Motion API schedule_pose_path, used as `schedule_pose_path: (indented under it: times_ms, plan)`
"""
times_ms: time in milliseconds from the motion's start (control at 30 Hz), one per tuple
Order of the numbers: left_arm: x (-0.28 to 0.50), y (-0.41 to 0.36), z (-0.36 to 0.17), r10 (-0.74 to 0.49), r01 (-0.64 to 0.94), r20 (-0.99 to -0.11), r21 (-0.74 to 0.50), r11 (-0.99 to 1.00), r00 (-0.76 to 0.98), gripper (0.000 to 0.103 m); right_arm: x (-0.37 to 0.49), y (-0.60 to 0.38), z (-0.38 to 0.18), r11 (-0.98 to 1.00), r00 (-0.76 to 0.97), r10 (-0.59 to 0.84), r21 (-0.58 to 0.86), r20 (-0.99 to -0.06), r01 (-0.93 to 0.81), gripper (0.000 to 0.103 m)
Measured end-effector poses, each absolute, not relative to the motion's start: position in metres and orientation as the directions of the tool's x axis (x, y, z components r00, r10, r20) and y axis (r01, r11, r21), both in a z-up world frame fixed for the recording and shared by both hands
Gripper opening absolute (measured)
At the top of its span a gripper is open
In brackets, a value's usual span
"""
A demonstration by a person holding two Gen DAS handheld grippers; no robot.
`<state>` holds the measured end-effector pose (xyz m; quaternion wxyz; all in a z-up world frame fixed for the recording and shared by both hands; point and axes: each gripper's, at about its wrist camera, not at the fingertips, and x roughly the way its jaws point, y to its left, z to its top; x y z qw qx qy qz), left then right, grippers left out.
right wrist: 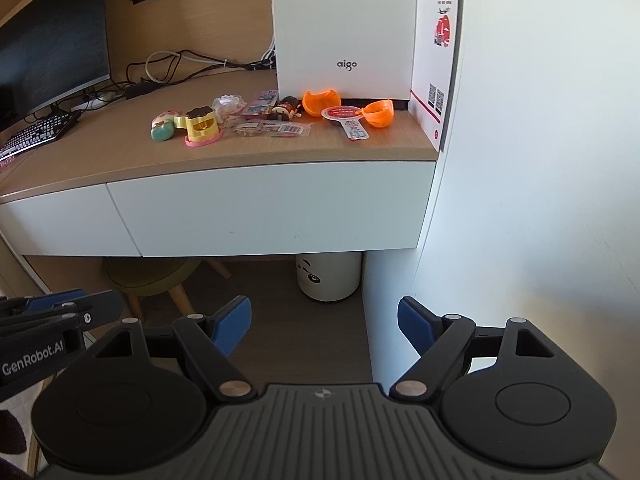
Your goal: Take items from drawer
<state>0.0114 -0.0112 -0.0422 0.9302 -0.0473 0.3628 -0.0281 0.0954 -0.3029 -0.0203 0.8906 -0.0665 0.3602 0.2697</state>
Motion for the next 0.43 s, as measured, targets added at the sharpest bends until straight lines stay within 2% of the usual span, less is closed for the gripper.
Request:
schedule_pose_path:
  times_ms: [33, 67, 133, 167, 267, 300, 367, 433]
  plan:
    - [0.013, -0.012, -0.043, -0.102, 0.033, -0.671, -0.115, 0.993, 0.734, 0.021, 0.096, -0.304, -0.02, 0.849, 0.595, 0.431, 0.082, -0.678, -0.522, 0.081]
    - [0.014, -0.013, -0.043, -0.115, 0.047, -0.666, -0.119, 0.992, 0.737, 0.017, 0.097, -0.305, -0.021, 0.851, 0.594, 0.431, 0.088, -0.679, -0.517, 0.081]
    - [0.013, -0.012, -0.041, -0.136, 0.059, -0.635, -0.142, 0.988, 0.76, 0.016, 0.098, -0.306, -0.021, 0.85, 0.59, 0.433, 0.092, -0.682, -0.518, 0.081]
    - [0.012, -0.012, -0.041, -0.1, 0.026, -0.622, -0.126, 0.992, 0.777, 0.016, 0.098, -0.306, -0.021, 0.85, 0.591, 0.432, 0.089, -0.681, -0.519, 0.081]
    - [0.022, -0.011, -0.044, 0.116, -0.107, -0.629, 0.052, 0.993, 0.769, 0.016, 0.1, -0.306, -0.013, 0.849, 0.599, 0.44, 0.094, -0.668, -0.519, 0.081]
    - [0.03, -0.003, -0.049, 0.104, -0.096, -0.642, 0.047, 0.994, 0.759, 0.016, 0.1, -0.306, -0.006, 0.845, 0.603, 0.452, 0.1, -0.657, -0.525, 0.081]
    - [0.047, 0.023, -0.057, 0.046, -0.099, -0.664, -0.043, 0.994, 0.747, 0.016, 0.097, -0.302, 0.017, 0.827, 0.614, 0.491, 0.109, -0.618, -0.551, 0.081]
    - [0.066, 0.047, -0.065, 0.071, -0.145, -0.676, -0.054, 0.988, 0.733, 0.016, 0.09, -0.29, 0.046, 0.784, 0.61, 0.55, 0.1, -0.57, -0.613, 0.081]
